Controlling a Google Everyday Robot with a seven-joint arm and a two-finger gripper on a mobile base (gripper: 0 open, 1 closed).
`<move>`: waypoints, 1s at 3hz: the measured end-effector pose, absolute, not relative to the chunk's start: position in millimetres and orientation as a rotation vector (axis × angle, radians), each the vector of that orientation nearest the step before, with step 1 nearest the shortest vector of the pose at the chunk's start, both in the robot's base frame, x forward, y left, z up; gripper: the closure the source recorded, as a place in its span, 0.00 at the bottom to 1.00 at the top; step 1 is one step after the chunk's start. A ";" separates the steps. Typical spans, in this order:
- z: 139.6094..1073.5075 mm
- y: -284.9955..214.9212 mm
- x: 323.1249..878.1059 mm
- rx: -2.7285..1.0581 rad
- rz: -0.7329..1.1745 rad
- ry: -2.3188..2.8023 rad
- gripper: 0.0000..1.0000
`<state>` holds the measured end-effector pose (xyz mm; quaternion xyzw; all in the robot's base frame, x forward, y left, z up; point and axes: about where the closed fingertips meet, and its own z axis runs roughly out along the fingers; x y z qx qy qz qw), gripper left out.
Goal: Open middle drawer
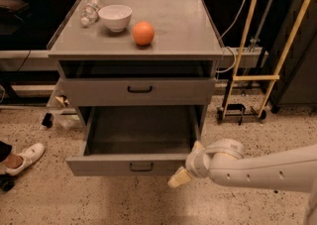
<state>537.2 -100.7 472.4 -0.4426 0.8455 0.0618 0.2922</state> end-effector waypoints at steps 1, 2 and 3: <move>503.0 -142.1 494.6 -0.983 0.205 2.306 0.00; 543.4 -194.2 427.5 -0.761 0.195 2.349 0.00; 574.9 -233.3 351.9 -0.568 0.149 2.378 0.00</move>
Offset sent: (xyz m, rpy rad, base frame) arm -0.2088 -0.1925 0.1720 0.1959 -0.0408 -0.5214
